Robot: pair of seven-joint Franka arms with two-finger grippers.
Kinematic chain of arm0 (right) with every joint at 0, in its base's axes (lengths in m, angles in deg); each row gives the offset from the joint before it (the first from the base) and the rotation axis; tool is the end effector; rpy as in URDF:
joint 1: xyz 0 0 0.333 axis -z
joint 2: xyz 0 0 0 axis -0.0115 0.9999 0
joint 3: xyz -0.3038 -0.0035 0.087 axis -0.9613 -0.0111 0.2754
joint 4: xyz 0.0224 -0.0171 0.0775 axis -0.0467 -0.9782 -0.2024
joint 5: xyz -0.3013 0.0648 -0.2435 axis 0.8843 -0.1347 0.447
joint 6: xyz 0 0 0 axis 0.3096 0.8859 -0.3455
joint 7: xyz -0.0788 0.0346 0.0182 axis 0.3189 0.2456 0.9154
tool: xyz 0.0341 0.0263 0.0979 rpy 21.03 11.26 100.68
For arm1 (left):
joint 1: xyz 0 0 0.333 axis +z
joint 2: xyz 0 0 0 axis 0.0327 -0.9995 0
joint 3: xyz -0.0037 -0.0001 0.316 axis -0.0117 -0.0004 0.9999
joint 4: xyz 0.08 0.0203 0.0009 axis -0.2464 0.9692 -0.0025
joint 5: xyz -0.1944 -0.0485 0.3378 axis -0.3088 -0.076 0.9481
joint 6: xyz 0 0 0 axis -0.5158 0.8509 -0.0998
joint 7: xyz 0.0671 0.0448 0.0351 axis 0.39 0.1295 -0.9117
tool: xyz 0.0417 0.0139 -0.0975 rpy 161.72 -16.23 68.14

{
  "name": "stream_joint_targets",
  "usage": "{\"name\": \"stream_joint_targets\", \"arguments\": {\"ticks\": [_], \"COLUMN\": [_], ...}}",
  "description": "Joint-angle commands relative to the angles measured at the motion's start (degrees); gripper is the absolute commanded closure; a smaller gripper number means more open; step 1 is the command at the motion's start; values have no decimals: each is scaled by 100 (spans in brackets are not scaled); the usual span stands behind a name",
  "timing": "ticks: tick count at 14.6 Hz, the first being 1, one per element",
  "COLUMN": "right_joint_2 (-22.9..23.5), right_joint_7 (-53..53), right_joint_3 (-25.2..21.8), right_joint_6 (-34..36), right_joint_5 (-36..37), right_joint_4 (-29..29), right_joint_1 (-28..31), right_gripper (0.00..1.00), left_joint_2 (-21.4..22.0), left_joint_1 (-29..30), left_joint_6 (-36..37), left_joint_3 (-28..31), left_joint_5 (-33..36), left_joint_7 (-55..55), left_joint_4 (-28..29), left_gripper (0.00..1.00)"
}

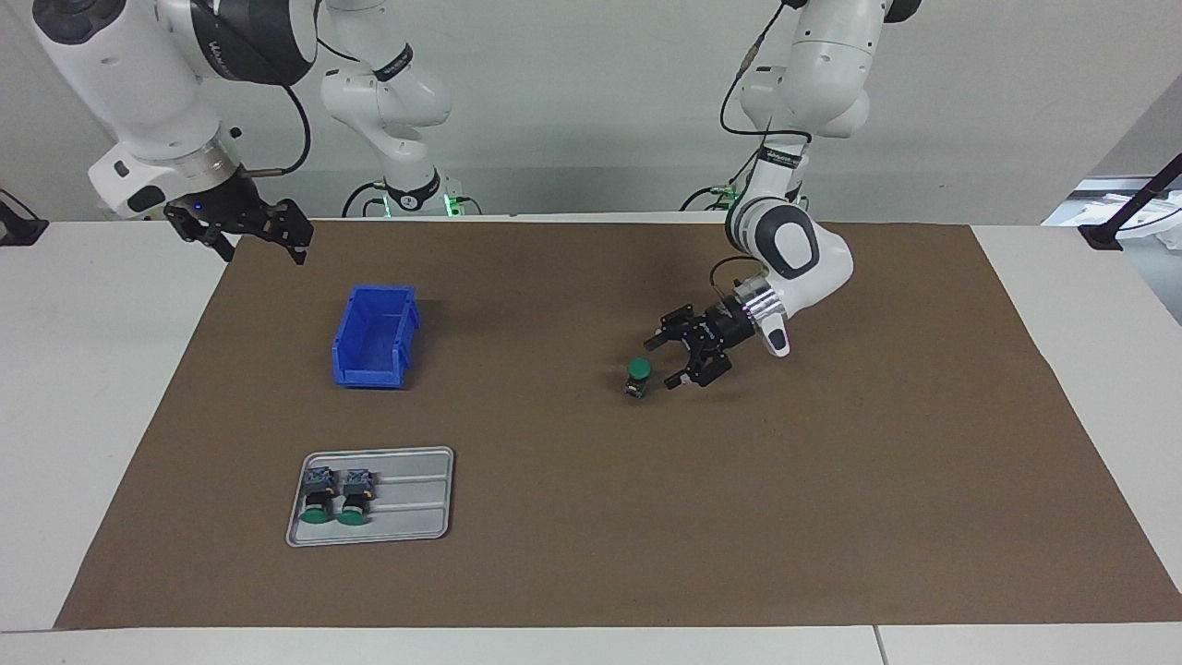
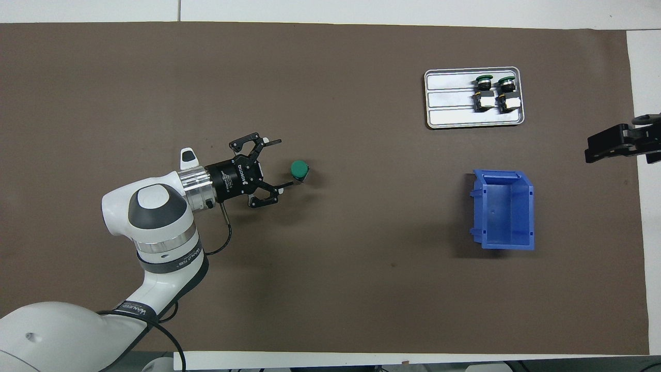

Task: Place and press button with both arms
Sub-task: 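Open the left gripper and draw it back from the button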

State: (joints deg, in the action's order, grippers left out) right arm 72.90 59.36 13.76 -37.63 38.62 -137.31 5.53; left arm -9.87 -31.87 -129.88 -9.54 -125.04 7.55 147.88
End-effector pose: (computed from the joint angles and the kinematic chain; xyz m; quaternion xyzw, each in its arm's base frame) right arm 0.5384 -0.0361 0.5991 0.9979 -0.0241 -0.0551 0.0231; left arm 0.4739 -0.2552 0.2927 0.6037 0.5850 -0.2538 0.4784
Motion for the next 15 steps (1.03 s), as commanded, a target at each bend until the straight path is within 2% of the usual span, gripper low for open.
{"name": "stream_joint_targets", "arguments": {"ticks": [1, 6, 8, 11, 13, 15], "right_joint_2": [-82, -82, -82, -82, -82, -82], "right_joint_7": [-97, -97, -97, -97, -97, -97], "right_joint_3": [24, 24, 24, 24, 24, 24], "right_joint_6": [8, 8, 8, 8, 8, 8], "right_joint_5": [-98, -98, -98, -98, -98, -98], "right_joint_4": [-66, -66, -66, -66, -66, -66], "right_joint_1": [49, 49, 49, 49, 49, 49], "right_gripper": [1, 1, 1, 1, 1, 1], "left_joint_2": [383, 867, 902, 1016, 1026, 1026], "left_joint_1": [2, 345, 468, 538, 591, 635], "left_joint_6": [-172, -155, -120, -58, -58, -41], "left_joint_3": [31, 31, 31, 31, 31, 31], "left_joint_5": [524, 2298, 2625, 3582, 3768, 4372], "left_joint_7": [-223, -1023, -1050, -1058, -1059, -1059], "left_joint_4": [193, 255, 238, 220, 159, 80], "left_gripper": [0, 0, 0, 0, 0, 0]}}
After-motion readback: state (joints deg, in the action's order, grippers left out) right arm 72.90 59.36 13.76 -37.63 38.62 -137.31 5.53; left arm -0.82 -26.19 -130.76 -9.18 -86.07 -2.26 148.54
